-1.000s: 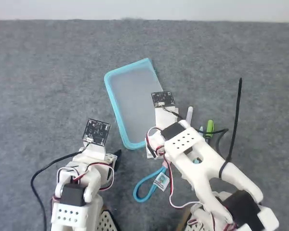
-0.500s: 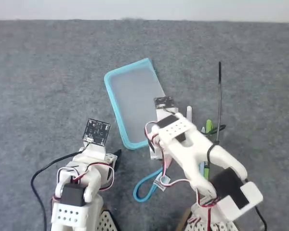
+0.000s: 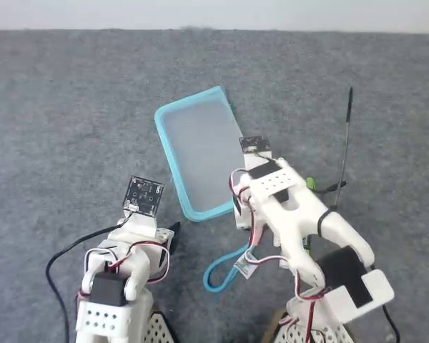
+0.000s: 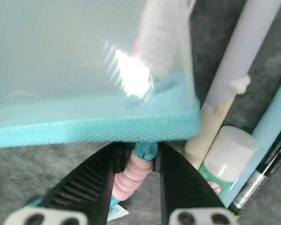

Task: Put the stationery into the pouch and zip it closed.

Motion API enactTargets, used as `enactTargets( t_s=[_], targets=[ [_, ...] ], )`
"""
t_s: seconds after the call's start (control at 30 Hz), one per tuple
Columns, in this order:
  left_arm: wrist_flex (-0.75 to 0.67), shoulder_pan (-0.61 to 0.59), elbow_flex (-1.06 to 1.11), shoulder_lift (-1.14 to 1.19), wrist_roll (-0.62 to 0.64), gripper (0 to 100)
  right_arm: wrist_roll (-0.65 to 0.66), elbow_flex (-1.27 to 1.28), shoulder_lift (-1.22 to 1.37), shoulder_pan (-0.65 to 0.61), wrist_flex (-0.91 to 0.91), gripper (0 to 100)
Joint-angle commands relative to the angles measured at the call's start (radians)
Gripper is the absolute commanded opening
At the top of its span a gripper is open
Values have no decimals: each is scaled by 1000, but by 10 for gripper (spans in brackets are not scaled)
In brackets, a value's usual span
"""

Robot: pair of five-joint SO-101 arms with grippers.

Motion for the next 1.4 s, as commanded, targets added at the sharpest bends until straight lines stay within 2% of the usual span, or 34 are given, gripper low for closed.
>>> enactTargets(
  t_s=[0.0,0.13,0.27,0.73,0.87,1.03,1.37],
  targets=[
    [5,6,-7,-18,11,199,95,-78,-96,61,-30,56],
    [5,6,-7,-18,11,199,235,-80,-171,131,-30,54],
    [5,6,-7,-18,11,199,295,-112,-248,174,-21,54],
    [5,6,-7,-18,11,199,275,-261,-367,140,194,32],
    [5,6,-7,-18,11,199,377,-365,-363,145,265,9],
    [5,6,-7,-18,11,199,433,-459,-371,151,349,7],
    [5,14,-7,-18,11,199,436,-468,-364,142,363,7]
  ],
)
